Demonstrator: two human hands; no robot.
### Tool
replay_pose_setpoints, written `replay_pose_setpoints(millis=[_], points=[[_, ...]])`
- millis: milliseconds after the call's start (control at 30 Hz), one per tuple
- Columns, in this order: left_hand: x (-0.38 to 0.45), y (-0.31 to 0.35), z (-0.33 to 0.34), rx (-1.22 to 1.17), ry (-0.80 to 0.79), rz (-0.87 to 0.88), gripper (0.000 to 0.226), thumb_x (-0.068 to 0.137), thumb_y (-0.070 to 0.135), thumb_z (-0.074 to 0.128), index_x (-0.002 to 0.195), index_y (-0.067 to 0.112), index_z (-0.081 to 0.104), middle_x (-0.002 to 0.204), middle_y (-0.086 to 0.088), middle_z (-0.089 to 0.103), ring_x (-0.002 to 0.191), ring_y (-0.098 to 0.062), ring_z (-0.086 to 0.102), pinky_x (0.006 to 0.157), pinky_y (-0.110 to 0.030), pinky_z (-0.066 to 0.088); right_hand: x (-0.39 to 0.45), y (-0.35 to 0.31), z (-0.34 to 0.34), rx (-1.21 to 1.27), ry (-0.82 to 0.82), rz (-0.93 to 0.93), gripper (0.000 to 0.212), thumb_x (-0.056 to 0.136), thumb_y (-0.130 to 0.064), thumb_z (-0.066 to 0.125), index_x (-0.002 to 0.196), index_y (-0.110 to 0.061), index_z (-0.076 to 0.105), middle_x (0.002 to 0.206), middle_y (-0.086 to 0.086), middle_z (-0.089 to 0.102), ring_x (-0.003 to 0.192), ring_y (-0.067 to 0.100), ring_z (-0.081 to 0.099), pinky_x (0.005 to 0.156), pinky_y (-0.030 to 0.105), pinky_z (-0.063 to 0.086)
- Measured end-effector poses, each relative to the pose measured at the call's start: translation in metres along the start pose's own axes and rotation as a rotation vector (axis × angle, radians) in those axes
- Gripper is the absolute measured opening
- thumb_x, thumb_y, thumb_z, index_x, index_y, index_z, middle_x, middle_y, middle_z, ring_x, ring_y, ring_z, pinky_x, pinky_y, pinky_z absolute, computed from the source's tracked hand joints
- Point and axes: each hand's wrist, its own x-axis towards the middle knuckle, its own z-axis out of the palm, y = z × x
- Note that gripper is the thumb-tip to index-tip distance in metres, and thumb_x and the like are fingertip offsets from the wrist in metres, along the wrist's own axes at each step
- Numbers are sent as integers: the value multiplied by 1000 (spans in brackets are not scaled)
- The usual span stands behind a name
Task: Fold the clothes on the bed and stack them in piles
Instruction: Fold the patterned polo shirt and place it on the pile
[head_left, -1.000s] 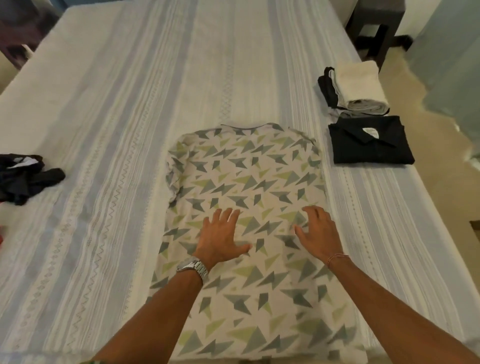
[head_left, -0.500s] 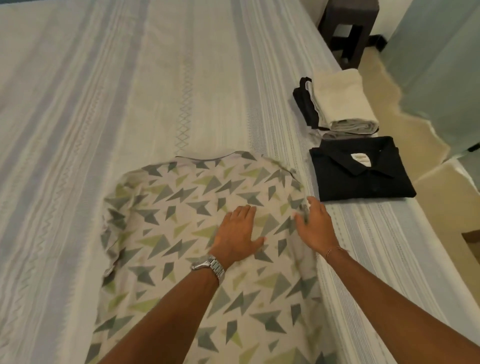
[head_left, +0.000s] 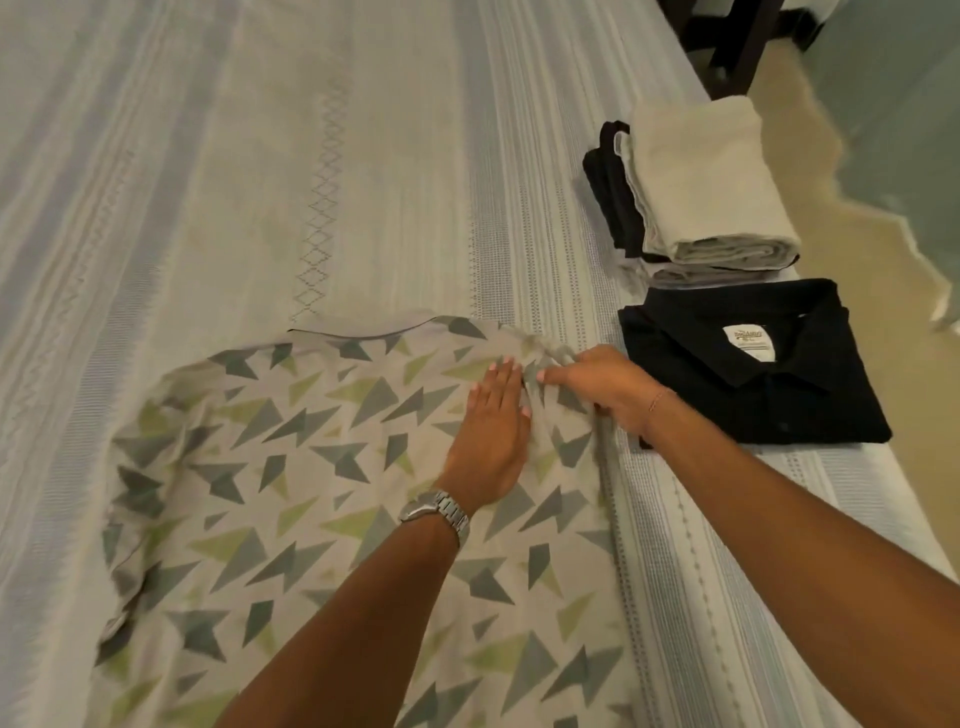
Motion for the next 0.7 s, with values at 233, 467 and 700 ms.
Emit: replay_pose_setpoints(millis=[233, 467, 700], points=[[0, -7, 13, -119, 68, 27, 67, 103, 42, 10, 161, 12, -2, 169, 1, -10, 154, -6, -15, 126, -32, -8, -6, 0, -12, 498, -221, -5, 35, 95, -12, 66, 122, 10, 64, 122, 28, 68, 105, 33, 67, 108, 52, 48], [8, -9, 15, -4, 9, -11, 74, 101, 60, 16, 162, 27, -6, 169, 3, -16, 153, -10, -21, 126, -41, -9, -16, -6, -34, -87, -111, -110, 62, 70, -48, 90, 113, -13, 63, 110, 3, 71, 103, 22, 68, 86, 37, 57], [11, 12, 22, 236, 38, -130, 77, 98, 71, 23, 162, 34, 0, 169, -10, -15, 155, -27, -16, 125, -53, -3, -55, -10, -78, -707, 219, 76, 58, 67, -47, 92, 101, -12, 63, 101, 8, 65, 91, 27, 64, 75, 39, 55]])
